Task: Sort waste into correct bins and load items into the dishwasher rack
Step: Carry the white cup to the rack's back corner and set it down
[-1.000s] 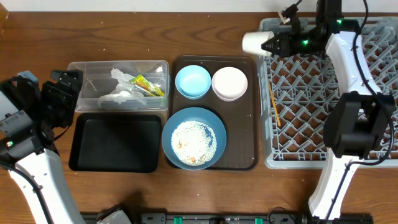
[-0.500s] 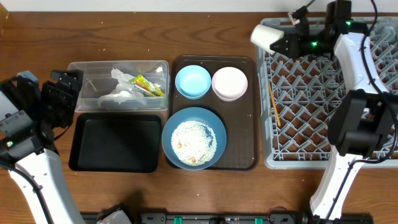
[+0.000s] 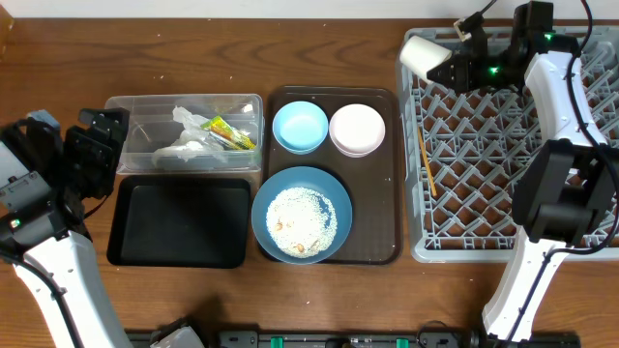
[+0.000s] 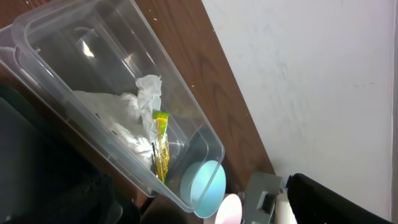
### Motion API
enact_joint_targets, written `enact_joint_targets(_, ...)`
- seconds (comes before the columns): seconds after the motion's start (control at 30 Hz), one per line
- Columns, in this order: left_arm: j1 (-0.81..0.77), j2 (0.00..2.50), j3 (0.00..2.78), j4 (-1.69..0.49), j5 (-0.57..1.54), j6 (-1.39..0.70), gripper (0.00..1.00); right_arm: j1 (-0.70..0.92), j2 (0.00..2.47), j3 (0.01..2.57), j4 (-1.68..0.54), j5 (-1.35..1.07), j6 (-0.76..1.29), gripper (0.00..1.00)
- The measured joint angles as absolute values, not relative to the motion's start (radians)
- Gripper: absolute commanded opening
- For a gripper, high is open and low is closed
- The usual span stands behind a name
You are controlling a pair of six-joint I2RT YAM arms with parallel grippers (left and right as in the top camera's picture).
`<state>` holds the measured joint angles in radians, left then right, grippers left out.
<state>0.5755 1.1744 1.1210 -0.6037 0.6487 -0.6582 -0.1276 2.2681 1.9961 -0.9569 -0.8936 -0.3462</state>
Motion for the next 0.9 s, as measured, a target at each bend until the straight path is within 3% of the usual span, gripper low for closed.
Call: enact_joint_targets(0.9, 0.575, 1.174, 1.121, -0.604, 0.649, -0.658, 0.91, -0.119, 2.300, 1.996, -0.984, -0.947, -0.389, 0.01)
